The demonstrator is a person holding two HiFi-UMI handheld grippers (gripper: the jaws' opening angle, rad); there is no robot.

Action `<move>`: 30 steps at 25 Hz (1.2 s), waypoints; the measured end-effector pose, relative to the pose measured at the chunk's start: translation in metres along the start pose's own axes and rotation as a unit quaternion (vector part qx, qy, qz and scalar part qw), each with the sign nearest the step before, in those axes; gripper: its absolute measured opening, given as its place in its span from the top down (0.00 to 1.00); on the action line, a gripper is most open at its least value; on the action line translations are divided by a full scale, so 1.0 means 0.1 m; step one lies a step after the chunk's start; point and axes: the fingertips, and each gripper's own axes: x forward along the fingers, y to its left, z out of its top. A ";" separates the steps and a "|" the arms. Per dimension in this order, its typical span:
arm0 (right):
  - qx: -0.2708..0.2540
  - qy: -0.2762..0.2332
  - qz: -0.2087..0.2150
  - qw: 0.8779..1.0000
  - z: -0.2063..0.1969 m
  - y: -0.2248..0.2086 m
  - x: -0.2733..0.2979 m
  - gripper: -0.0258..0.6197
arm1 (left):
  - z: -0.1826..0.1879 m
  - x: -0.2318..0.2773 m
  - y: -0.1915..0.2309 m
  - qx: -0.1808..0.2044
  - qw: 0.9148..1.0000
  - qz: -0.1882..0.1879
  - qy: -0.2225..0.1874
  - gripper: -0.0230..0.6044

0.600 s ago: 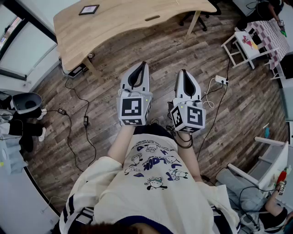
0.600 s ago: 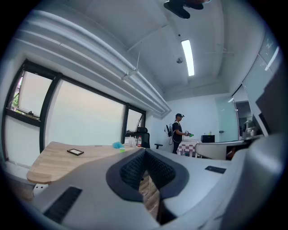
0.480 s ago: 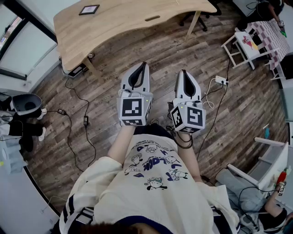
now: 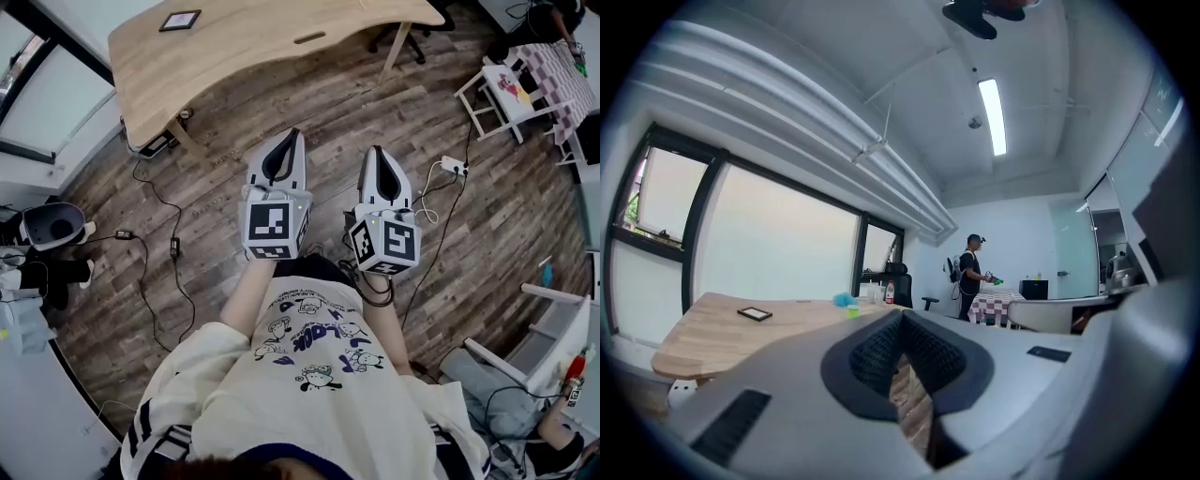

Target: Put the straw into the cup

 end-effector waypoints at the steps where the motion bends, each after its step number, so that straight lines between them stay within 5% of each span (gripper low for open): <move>1: 0.001 0.001 0.000 1.000 -0.01 -0.03 0.01 0.97 | -0.01 0.02 -0.01 0.000 1.000 0.000 0.001 0.91; 30: 0.017 0.040 0.005 0.999 -0.25 -0.68 0.50 0.97 | -0.22 0.72 -0.18 -0.006 1.000 0.011 0.026 0.91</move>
